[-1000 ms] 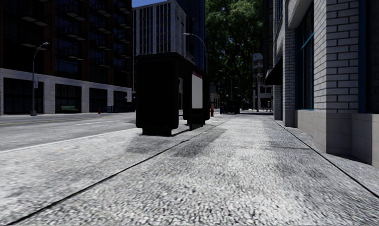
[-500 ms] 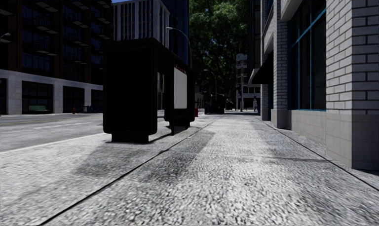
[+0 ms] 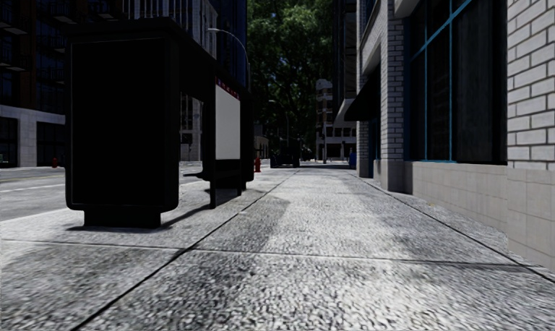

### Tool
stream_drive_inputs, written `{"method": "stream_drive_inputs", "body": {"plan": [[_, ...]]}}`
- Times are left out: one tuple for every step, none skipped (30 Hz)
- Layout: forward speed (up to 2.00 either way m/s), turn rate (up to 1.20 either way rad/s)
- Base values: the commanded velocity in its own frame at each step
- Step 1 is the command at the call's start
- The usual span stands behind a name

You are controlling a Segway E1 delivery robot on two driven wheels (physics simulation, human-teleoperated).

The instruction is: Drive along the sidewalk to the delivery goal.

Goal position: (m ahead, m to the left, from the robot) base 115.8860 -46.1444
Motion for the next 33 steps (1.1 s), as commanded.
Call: {"method": "stream_drive_inputs", "body": {"plan": [[2.00,-0.34],[2.00,-0.34],[2.00,-0.34],[2.00,-0.34],[2.00,-0.34],[2.00,-0.34],[2.00,-0.34],[2.00,-0.34],[2.00,-0.34],[2.00,-0.34],[2.00,-0.34],[2.00,-0.34],[2.00,-0.34],[2.00,-0.34],[2.00,-0.34],[2.00,-0.34],[2.00,-0.34],[2.00,-0.34],[2.00,-0.34],[2.00,-0.34],[2.00,-0.34],[2.00,-0.34],[2.00,-0.34],[2.00,-0.34],[2.00,-0.34],[2.00,-0.34],[2.00,0.00],[2.00,0.00],[2.00,0.00],[2.00,0.00],[2.00,0.00],[2.00,0.00],[2.00,0.00]]}}
